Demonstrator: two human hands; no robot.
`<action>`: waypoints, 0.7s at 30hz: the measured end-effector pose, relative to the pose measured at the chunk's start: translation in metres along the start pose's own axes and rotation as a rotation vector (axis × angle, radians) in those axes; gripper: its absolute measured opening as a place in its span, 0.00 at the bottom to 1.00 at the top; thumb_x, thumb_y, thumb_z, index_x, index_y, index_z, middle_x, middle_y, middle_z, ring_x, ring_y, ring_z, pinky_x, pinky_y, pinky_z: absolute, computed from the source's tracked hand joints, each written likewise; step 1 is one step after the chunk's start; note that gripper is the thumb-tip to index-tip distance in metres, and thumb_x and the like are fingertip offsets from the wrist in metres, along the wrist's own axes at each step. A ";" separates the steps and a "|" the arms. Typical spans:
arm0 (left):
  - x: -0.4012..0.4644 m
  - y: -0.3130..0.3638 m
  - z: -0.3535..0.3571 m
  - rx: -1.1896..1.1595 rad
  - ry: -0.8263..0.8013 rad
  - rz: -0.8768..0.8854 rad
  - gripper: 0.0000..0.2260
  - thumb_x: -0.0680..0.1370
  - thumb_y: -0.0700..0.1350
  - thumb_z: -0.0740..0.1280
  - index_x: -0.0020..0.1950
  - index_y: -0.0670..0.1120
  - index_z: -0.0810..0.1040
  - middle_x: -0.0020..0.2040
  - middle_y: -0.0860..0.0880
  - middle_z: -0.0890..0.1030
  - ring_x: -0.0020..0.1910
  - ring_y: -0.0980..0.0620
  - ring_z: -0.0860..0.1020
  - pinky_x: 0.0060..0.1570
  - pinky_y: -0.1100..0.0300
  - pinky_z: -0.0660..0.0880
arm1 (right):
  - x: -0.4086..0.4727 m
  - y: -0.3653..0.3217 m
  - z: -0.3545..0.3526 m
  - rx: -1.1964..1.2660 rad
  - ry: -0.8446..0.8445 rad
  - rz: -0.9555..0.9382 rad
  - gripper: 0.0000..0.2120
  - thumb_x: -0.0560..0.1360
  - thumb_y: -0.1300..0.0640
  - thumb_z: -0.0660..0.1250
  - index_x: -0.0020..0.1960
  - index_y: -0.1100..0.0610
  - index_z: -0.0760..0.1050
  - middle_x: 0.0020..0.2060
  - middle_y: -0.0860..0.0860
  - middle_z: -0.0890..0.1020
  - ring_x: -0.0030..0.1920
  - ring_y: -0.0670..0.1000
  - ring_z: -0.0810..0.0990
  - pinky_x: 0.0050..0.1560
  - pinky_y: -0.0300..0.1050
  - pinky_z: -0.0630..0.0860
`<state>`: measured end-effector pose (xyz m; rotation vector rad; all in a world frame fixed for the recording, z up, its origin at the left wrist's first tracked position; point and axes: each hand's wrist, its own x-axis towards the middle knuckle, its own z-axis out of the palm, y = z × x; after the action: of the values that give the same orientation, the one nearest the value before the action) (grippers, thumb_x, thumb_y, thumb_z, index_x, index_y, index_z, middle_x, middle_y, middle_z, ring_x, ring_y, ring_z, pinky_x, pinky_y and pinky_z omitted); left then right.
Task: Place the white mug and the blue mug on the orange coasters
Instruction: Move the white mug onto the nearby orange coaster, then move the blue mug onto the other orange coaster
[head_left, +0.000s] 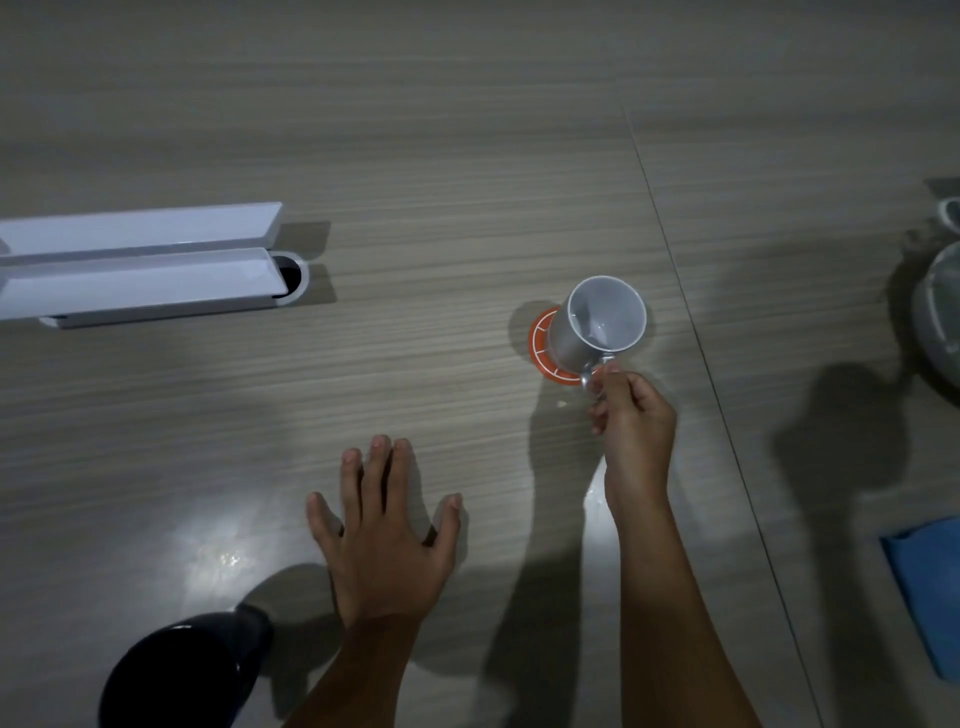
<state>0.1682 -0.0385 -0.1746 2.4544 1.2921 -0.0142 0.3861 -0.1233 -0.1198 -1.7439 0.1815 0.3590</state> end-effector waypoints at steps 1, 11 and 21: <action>0.000 0.000 -0.001 0.006 -0.007 0.003 0.35 0.77 0.66 0.56 0.80 0.51 0.58 0.81 0.50 0.60 0.81 0.46 0.52 0.75 0.32 0.51 | -0.003 0.001 -0.002 -0.017 0.003 0.001 0.08 0.76 0.51 0.71 0.39 0.51 0.82 0.34 0.49 0.81 0.30 0.45 0.74 0.35 0.45 0.70; -0.006 -0.007 -0.006 -0.012 -0.042 0.071 0.33 0.79 0.65 0.52 0.80 0.51 0.57 0.82 0.51 0.57 0.82 0.46 0.51 0.76 0.34 0.46 | -0.099 0.045 -0.061 -0.302 -0.082 -0.021 0.04 0.76 0.56 0.71 0.51 0.50 0.81 0.47 0.46 0.83 0.48 0.53 0.85 0.50 0.47 0.80; -0.124 -0.103 -0.019 -0.074 -0.110 0.305 0.27 0.83 0.57 0.55 0.80 0.51 0.57 0.82 0.52 0.57 0.81 0.53 0.49 0.79 0.54 0.44 | -0.211 0.086 -0.056 -0.602 -0.322 -0.195 0.10 0.79 0.58 0.67 0.60 0.56 0.80 0.57 0.51 0.81 0.58 0.50 0.79 0.58 0.35 0.71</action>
<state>0.0110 -0.0784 -0.1673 2.5210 0.8491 -0.0215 0.1683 -0.2117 -0.1194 -2.2363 -0.3640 0.5851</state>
